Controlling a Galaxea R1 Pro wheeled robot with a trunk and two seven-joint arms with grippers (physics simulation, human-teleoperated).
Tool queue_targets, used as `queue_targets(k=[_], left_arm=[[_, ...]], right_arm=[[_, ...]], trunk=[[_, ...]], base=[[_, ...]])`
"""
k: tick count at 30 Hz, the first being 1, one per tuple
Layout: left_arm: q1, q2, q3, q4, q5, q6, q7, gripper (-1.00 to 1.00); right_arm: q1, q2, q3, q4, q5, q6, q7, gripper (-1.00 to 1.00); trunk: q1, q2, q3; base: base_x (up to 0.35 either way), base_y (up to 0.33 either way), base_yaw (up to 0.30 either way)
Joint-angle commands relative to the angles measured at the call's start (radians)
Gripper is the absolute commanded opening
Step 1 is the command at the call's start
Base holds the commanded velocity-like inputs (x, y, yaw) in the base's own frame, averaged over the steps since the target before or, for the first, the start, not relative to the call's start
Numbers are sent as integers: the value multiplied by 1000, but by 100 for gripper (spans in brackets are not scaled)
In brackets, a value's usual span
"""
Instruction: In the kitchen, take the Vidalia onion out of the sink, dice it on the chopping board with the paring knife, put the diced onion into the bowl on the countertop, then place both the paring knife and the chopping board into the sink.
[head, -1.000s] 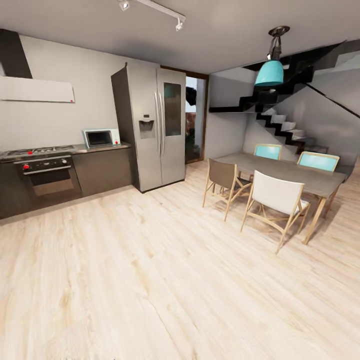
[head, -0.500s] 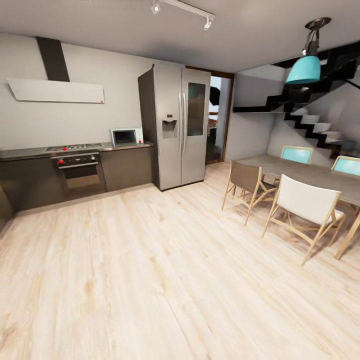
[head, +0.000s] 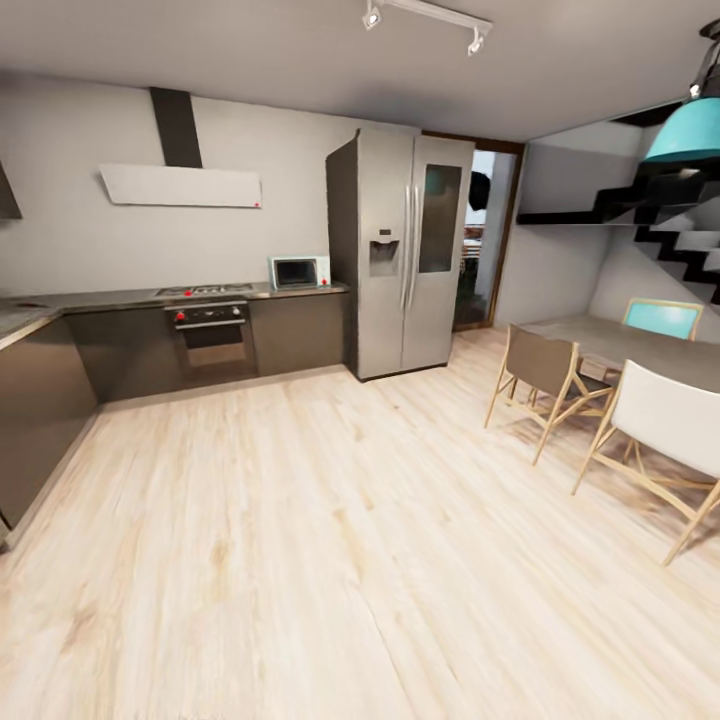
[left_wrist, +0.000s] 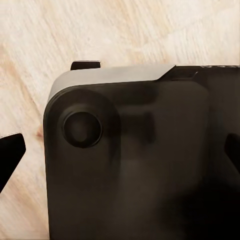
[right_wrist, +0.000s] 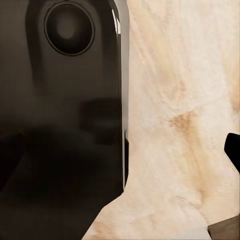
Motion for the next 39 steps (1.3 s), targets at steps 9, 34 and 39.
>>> queue_targets(k=[9,34,39], left_arm=[[0,0,0,-1,0,0,0,100],[0,0,0,-1,0,0,-1,100],[0,0,0,-1,0,-1,-1,100]], right_arm=[[0,0,0,0,-1,-3,0,100],[0,0,0,0,-1,-3,0,100],[0,0,0,0,-1,-3,0,100]], trunk=[[0,0,-1],[0,0,-1],[0,0,-1]], base=[[24,0,280],[289,0,280],[341,0,274]])
